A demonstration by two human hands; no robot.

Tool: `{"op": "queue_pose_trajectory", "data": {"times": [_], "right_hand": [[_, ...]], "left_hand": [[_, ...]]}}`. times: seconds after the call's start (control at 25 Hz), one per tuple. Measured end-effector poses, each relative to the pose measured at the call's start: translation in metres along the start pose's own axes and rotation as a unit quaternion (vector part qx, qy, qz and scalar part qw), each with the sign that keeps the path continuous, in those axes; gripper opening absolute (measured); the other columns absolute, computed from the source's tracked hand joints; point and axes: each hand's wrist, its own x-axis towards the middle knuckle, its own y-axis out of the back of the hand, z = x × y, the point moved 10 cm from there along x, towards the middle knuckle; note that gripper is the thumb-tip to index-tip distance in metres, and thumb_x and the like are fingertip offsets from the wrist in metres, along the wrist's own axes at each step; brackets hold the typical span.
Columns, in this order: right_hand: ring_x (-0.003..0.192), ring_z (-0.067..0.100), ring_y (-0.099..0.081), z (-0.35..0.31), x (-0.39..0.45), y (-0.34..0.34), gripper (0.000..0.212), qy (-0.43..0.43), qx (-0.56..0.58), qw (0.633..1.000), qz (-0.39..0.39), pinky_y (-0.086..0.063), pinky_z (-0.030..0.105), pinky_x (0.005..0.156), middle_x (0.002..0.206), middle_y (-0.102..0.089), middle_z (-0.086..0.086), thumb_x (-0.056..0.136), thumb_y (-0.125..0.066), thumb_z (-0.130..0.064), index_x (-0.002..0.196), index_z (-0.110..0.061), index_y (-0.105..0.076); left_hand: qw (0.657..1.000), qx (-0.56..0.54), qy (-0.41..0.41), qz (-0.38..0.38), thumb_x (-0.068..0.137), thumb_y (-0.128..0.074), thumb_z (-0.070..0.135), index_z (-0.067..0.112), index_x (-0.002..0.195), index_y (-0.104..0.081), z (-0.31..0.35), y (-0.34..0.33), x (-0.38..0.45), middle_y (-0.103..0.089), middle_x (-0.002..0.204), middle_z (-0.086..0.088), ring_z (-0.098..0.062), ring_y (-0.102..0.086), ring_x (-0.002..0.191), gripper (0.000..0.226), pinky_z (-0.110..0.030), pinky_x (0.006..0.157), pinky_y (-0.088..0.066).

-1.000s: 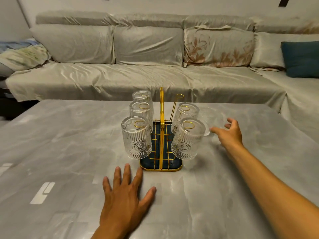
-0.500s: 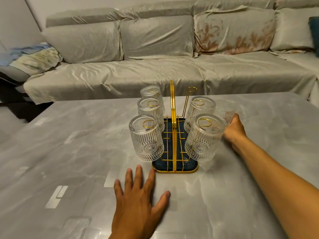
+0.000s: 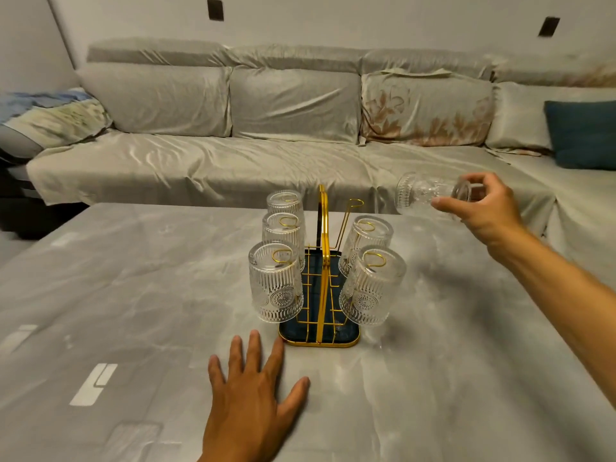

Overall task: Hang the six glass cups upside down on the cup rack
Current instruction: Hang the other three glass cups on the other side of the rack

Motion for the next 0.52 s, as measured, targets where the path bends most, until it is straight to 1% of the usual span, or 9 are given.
{"op": "queue_pose_trajectory", "data": {"times": [0.12,0.24,0.36,0.52], "right_hand": [[0.093,0.017,-0.06,-0.064,0.02,0.001,0.072,0.04,0.006,0.999,0.024,-0.055,0.043,0.077,0.108,-0.06,0.001,0.049,-0.085,-0.052,0.108,-0.028,-0.051],[0.094,0.021,-0.059,-0.105,0.027,-0.026,0.065,0.078,-0.03,0.996,0.015,-0.053,0.042,0.08,0.104,-0.06,0.001,0.055,-0.085,-0.047,0.107,-0.021,-0.056],[0.093,0.021,-0.058,-0.115,0.025,-0.065,0.055,0.092,-0.062,0.994,-0.024,-0.051,0.037,0.078,0.101,-0.059,0.002,0.06,-0.085,-0.041,0.105,-0.019,-0.06],[0.096,0.024,-0.058,-0.106,0.019,-0.109,0.049,0.109,-0.119,0.985,-0.061,-0.048,0.034,0.076,0.109,-0.064,0.007,0.062,-0.084,-0.038,0.103,-0.019,-0.063]], "left_hand": [[1.0,0.006,0.007,-0.005,0.069,0.004,0.086,0.045,0.147,0.01,0.001,0.0,0.001,0.015,0.161,-0.001,-0.029,0.018,0.145,0.088,-0.058,0.113,0.014],[0.999,0.021,0.017,-0.029,0.07,-0.001,0.087,0.045,0.147,0.011,-0.001,-0.003,0.005,0.017,0.16,-0.002,-0.03,0.019,0.145,0.088,-0.059,0.111,0.014],[0.997,0.043,0.022,-0.057,0.069,-0.003,0.088,0.045,0.146,0.013,-0.003,-0.008,0.01,0.02,0.16,-0.002,-0.031,0.019,0.145,0.09,-0.06,0.11,0.013],[0.994,0.065,0.021,-0.088,0.068,-0.007,0.09,0.044,0.146,0.014,-0.003,-0.014,0.015,0.021,0.159,-0.002,-0.032,0.019,0.144,0.092,-0.061,0.11,0.011]]}}
